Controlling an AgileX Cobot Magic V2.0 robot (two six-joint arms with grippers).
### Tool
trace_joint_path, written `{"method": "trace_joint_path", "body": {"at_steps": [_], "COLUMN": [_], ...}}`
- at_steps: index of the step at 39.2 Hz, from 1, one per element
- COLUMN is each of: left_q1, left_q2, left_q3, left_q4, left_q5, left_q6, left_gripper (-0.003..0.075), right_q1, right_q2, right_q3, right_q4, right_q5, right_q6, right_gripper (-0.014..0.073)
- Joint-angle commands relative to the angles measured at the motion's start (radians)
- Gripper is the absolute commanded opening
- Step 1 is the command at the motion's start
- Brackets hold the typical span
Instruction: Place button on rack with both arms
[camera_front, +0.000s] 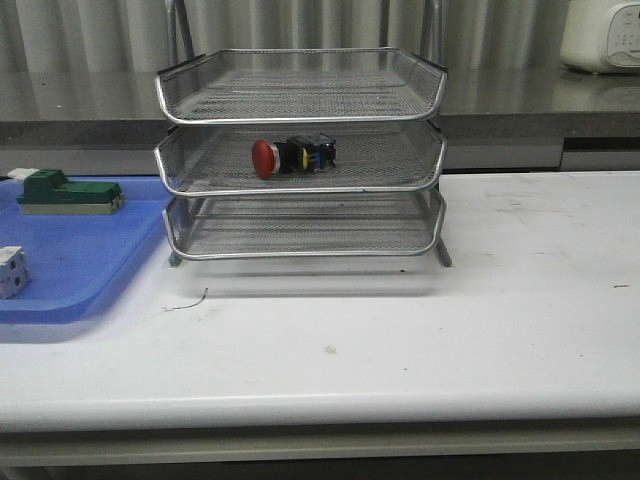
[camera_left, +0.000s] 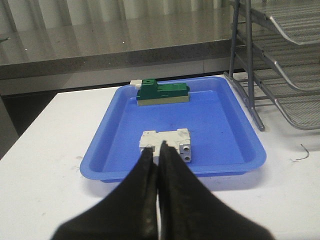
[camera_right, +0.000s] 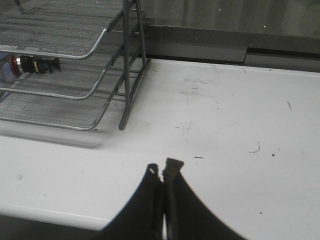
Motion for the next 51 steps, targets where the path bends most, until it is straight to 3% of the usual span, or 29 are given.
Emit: {"method": "trace_joint_path", "body": {"at_steps": [1, 10, 17, 26, 51], "left_q1": [0.002, 0.002, 0.002, 0.002, 0.002], "left_q2": [-0.024, -0.024, -0.024, -0.024, -0.022], "left_q3": [0.008, 0.008, 0.008, 0.008, 0.008], "left_q4": [-0.003, -0.003, -0.003, -0.003, -0.003], "left_q5": [-0.083, -0.083, -0.083, -0.083, -0.081], "left_q6": [-0.009, -0.009, -0.009, -0.009, -0.009], "left_gripper": [-0.0019, -0.0019, -0.0019, -0.0019, -0.0019], "right_q1": [-0.006, 0.005, -0.004, -0.006, -0.006], "right_q2": [0.008, -0.014, -0.147, -0.315, -0.311], "right_q3": [-0.025, 0.011, 0.182, 0.378, 0.373], "right_q4": [-0.005, -0.014, -0.014, -0.014, -0.014], "right_q5": [-0.082, -0.136, -0.251, -0.281, -0.239], "right_q6": [-0.003, -0.004, -0.004, -0.004, -0.004], "right_gripper": [-0.0062, -0.0062, -0.0062, -0.0062, -0.0062]}}
